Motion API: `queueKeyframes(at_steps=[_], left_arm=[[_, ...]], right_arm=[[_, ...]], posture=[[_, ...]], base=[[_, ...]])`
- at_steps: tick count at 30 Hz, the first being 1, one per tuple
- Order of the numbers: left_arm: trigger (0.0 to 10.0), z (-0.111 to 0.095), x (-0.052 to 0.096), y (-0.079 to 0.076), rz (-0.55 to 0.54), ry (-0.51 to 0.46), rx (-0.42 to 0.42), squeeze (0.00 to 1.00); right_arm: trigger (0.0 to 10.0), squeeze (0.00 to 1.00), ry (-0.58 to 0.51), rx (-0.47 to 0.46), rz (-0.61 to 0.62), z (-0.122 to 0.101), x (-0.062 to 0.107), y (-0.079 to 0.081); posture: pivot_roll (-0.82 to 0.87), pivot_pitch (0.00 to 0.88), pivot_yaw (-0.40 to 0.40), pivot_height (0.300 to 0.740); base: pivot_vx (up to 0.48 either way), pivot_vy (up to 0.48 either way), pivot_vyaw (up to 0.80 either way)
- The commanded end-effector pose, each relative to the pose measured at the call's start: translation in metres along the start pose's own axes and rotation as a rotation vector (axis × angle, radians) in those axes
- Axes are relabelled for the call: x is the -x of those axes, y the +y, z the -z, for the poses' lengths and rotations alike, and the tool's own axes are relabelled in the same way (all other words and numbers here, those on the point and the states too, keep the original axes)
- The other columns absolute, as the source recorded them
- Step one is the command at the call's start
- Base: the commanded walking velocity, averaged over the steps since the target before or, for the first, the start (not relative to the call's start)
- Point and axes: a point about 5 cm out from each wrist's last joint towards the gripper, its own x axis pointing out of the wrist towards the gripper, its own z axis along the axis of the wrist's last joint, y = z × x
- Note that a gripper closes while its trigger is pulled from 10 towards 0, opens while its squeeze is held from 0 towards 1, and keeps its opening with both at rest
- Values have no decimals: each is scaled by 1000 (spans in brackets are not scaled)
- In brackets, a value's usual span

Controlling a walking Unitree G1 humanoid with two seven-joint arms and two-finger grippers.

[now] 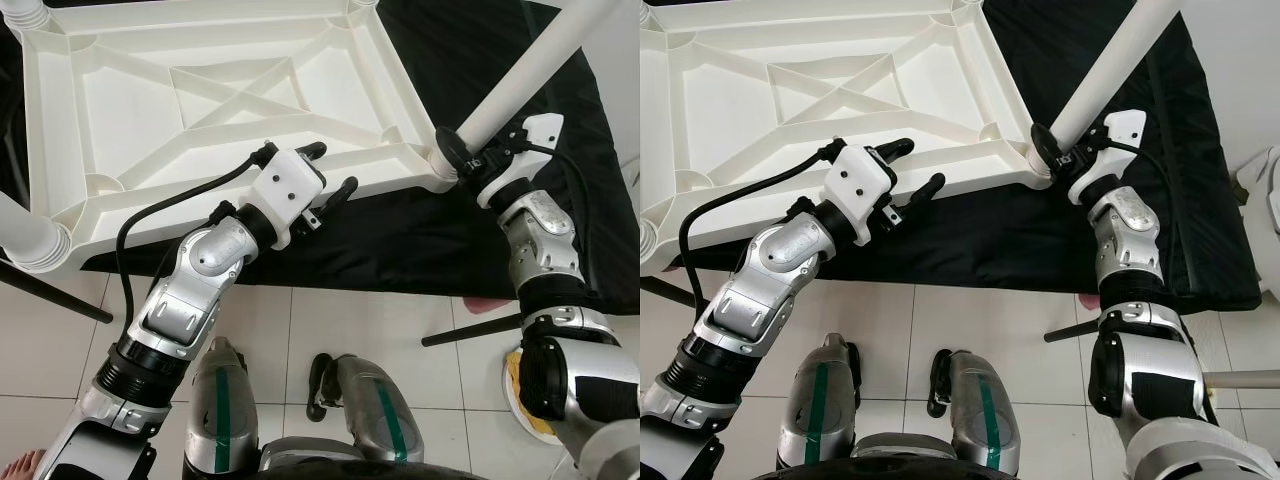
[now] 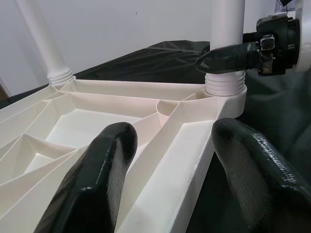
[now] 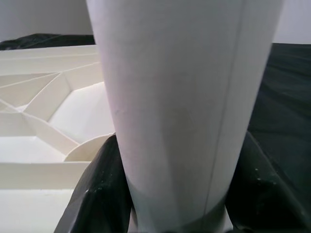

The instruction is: Building children table

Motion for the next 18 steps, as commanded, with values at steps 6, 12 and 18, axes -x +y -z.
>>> queueKeyframes(at_steps=[6, 12, 18], left_arm=[[10000, -3, -1, -6, 54, -8, 2, 0], [10000, -3, -1, -6, 54, -10, 3, 0], [10000, -3, -1, -6, 54, -10, 4, 0]], right_arm=[[0, 0, -13, -62, 92, 9, 4, 10], [0, 0, -48, -95, 200, 9, -1, 24], [0, 0, -59, -124, 303, 8, -2, 29]], posture=[[108, 74, -107, 740], [106, 75, -109, 740], [107, 75, -108, 740]], base=[[0, 0, 0], [0, 0, 0], [0, 0, 0]])
